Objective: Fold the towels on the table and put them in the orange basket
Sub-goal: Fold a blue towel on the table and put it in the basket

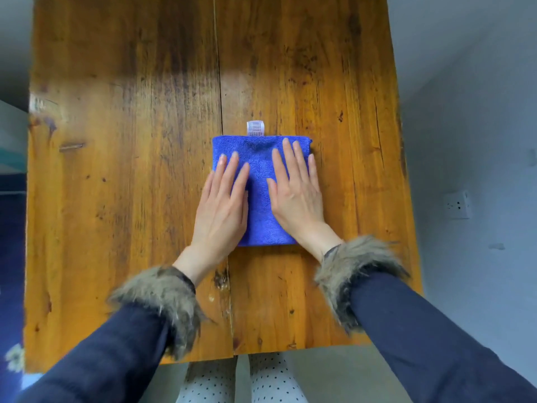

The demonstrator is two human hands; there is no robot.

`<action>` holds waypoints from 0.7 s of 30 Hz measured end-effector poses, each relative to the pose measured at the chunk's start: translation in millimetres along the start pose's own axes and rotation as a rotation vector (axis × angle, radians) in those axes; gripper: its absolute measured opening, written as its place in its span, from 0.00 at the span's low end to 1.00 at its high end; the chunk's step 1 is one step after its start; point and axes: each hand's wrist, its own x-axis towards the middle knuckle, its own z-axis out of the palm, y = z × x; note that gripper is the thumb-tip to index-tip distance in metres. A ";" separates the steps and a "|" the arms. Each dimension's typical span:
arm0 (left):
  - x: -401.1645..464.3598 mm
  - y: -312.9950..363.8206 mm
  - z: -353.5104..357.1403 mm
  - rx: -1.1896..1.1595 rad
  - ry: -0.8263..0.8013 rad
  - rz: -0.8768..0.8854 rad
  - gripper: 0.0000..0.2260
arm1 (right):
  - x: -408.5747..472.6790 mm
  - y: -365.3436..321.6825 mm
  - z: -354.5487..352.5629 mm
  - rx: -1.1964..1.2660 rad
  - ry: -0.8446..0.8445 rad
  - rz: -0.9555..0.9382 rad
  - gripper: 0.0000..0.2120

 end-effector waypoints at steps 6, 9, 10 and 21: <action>33.4 -28.2 11.6 0.103 -0.112 0.024 0.26 | 18.2 20.3 9.1 0.020 0.040 -0.014 0.27; 30.2 -27.2 13.0 0.095 -0.090 0.022 0.26 | 14.5 19.4 6.4 0.070 0.075 0.011 0.27; 29.9 -26.2 13.1 0.092 -0.094 0.022 0.26 | 13.6 19.4 5.7 0.074 0.068 0.019 0.27; 12.9 -27.9 0.1 -0.298 0.176 -0.300 0.21 | -10.3 20.6 -8.8 0.382 0.218 0.248 0.19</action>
